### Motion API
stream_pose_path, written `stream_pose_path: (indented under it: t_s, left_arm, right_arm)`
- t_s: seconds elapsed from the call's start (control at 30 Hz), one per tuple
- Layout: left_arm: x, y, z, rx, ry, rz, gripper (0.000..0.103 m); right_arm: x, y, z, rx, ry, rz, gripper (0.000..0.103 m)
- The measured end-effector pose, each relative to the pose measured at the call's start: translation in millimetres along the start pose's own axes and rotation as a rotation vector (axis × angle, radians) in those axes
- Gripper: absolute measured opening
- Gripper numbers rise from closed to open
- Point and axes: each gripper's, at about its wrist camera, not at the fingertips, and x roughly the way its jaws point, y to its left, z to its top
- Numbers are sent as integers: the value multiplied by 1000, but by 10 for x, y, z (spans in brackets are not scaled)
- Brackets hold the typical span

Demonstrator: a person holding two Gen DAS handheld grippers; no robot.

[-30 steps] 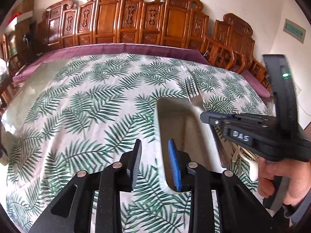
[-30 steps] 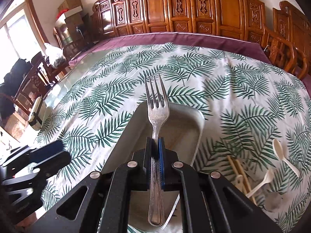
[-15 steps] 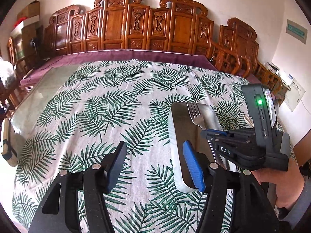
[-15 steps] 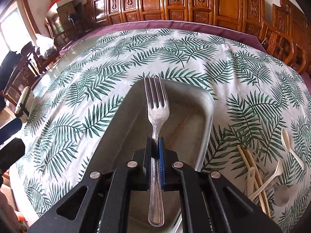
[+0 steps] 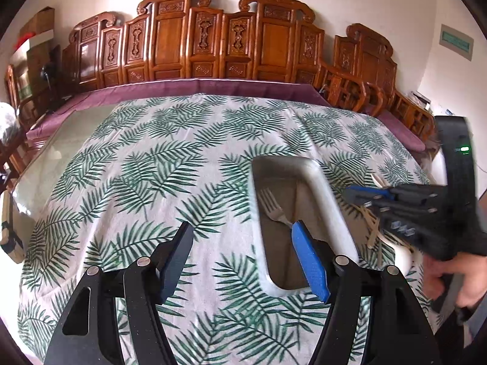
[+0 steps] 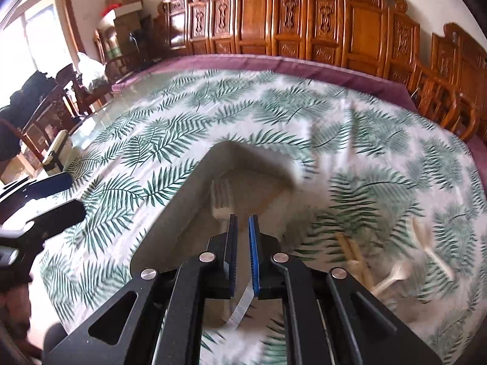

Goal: Organize utensils
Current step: 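Grasp a white plastic fork from the pile with the left tool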

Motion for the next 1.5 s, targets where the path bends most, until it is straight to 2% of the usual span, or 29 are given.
stream_pose_path:
  t_s: [0.17,0.33,0.5,0.77,0.97,1.37,1.5]
  left_arm:
    - [-41,-250,-50,47,2,-36,65]
    - [-94,-546,-105,95,4,-75,65]
    - [-86,-869,-144,132,19,-110,65]
    - [98,-1490,-115,209,60,-162,64]
    - [482,-1870,-77,230,126,-206,51]
    - [1201,-2298,-85,291,247,-200,25]
    - [1367,-2388,-98,316,276,-205,22]
  right_arm:
    - [-439,-432,-146,-18,-29,-50,10]
    - [-772,-849,-439,-1,-39,-109,10]
    - [-868,-1104,-821,47,-18,-112,10]
    - [-947,-1359,-1286,123,-12,-89,23]
    - [-921,-1542,-1368,131,-5,-94,23]
    - [-880,-1731,-1475,140,-8,-84,25]
    - [-880,-1766,-1534,159,-13,-75,25]
